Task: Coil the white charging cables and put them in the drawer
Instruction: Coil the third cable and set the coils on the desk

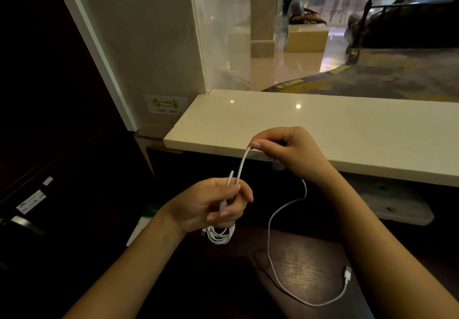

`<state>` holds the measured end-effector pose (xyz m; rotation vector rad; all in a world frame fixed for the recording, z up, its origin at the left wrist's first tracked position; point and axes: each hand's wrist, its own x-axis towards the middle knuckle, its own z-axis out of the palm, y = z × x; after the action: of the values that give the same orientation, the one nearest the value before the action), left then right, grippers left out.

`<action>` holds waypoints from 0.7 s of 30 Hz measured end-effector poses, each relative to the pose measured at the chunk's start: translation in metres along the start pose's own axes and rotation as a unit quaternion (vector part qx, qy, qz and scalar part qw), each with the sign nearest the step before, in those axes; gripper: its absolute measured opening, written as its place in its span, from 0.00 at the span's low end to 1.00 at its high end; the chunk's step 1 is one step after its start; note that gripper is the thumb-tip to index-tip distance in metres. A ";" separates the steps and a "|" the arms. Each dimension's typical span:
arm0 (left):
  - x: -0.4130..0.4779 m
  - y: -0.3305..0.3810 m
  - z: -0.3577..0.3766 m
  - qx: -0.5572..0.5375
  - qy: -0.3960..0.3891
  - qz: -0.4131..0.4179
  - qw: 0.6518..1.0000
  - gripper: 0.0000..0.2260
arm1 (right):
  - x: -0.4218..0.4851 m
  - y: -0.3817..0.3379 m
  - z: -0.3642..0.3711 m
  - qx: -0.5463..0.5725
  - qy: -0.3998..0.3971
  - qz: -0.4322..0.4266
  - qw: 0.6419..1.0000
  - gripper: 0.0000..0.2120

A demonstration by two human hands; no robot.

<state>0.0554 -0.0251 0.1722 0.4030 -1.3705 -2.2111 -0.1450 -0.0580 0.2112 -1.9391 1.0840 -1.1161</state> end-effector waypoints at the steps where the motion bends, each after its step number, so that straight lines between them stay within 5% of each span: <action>1: 0.002 0.001 0.003 -0.047 -0.039 0.009 0.998 0.11 | 0.000 -0.002 0.003 0.017 0.000 0.007 1.000 0.05; 3: 0.006 0.006 0.011 -0.151 -0.095 0.037 0.983 0.13 | -0.005 -0.005 0.015 0.056 -0.016 0.032 0.998 0.08; 9: 0.010 0.017 0.012 -0.270 -0.085 0.121 0.951 0.14 | -0.032 -0.013 0.040 0.300 -0.054 0.117 0.945 0.17; 13: 0.015 0.014 0.001 -0.254 0.010 0.110 0.961 0.15 | -0.030 -0.012 0.030 0.231 -0.020 0.099 0.968 0.12; 17: 0.013 0.007 0.003 -0.172 0.140 0.103 0.970 0.18 | -0.024 -0.004 0.026 0.320 -0.014 0.140 0.937 0.13; 21: 0.012 0.009 0.006 -0.220 0.049 0.109 0.968 0.14 | -0.020 0.006 0.032 0.403 -0.026 0.180 0.897 0.13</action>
<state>0.0453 -0.0305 0.1827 0.1859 -0.7957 -2.1925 -0.1242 -0.0386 0.1848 -1.0550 0.7280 -1.0585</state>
